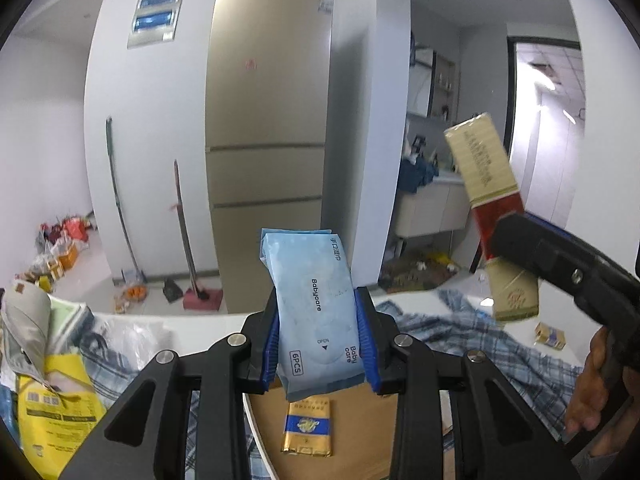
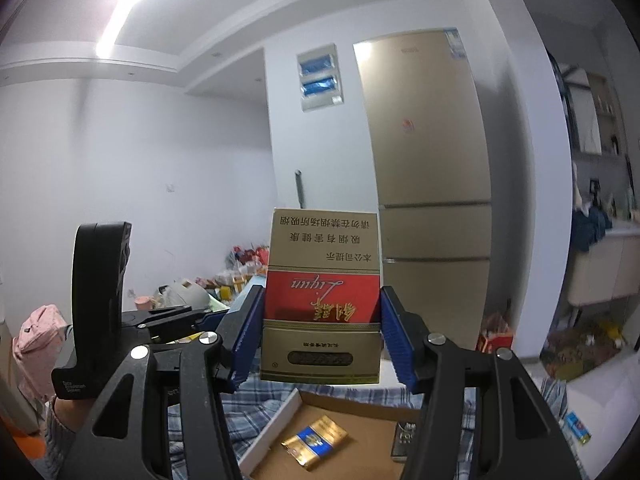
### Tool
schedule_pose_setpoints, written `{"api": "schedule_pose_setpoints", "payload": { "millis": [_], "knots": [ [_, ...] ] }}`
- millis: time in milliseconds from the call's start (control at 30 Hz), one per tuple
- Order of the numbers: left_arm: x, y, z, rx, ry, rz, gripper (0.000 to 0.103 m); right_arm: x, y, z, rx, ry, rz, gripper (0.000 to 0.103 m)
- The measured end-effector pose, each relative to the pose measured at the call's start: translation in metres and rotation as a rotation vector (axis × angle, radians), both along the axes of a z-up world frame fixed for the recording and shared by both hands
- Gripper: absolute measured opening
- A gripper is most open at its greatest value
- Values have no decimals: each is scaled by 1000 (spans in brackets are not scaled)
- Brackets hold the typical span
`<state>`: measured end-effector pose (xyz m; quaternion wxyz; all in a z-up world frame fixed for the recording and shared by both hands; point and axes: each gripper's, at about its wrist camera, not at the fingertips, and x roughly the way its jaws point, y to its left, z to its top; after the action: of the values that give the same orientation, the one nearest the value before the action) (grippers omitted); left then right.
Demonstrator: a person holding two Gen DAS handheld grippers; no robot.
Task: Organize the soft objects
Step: 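Lift both packs and carry them over the cardboard box, then lower both packs into the box and open both grippers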
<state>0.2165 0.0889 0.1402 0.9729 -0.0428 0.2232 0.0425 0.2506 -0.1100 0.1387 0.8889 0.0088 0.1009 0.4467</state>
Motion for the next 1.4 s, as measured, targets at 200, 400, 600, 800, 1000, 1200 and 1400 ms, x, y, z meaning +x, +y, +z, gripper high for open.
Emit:
{"api": "schedule_pose_setpoints", "payload": {
  "millis": [200,400,600,800,1000,1200,1400],
  "knots": [
    [24,18,-34,-3,90,46,36,37,10,-37,-28,97,-21,56],
    [35,20,-55,-24,144,24,36,61,25,-66,-78,200,-16,56],
    [56,28,-91,-93,252,-7,36,88,32,-102,-83,368,18,56],
    [67,31,-115,-147,322,-46,36,113,34,-140,-188,502,-21,56],
    [79,27,-135,-176,410,-90,36,117,33,-161,-249,561,-29,56],
    [88,32,-152,-81,469,39,103,120,36,-169,-242,607,-8,80],
    [85,41,-147,-175,406,2,103,126,25,-165,-205,605,-56,94]
  ]
}}
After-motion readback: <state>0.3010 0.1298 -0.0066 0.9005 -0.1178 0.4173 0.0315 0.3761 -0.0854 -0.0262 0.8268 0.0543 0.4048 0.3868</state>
